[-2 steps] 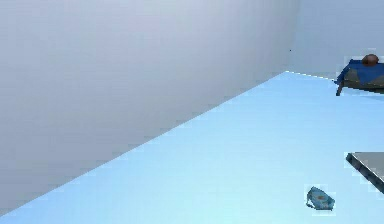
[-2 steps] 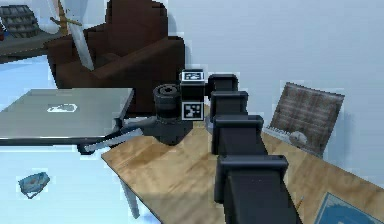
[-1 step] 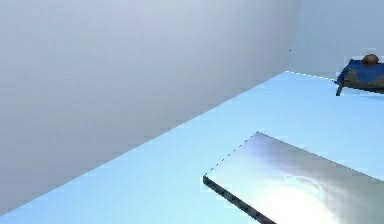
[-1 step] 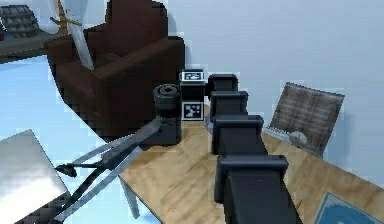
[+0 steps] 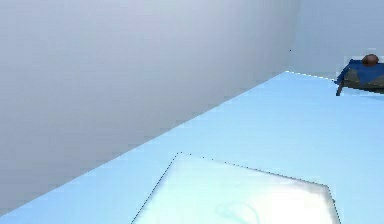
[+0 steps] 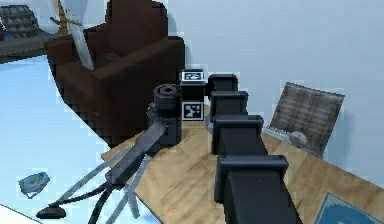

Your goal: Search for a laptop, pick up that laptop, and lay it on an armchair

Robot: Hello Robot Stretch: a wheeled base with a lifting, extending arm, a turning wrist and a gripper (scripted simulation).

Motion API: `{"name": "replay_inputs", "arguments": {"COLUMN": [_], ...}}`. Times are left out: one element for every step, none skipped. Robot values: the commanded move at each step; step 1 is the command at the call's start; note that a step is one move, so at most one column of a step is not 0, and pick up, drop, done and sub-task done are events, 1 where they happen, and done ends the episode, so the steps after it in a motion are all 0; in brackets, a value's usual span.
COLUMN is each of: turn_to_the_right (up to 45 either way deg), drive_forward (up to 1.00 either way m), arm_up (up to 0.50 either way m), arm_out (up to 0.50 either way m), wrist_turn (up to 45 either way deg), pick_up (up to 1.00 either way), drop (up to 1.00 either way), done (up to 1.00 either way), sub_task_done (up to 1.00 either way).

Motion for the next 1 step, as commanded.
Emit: {"name": "replay_inputs", "arguments": {"turn_to_the_right": [0.0], "drive_forward": [0.0], "arm_up": [0.0], "arm_out": [-0.16], "wrist_turn": [0.0], "pick_up": [0.0], "drop": [0.0], "done": [0.0], "sub_task_done": [0.0]}}
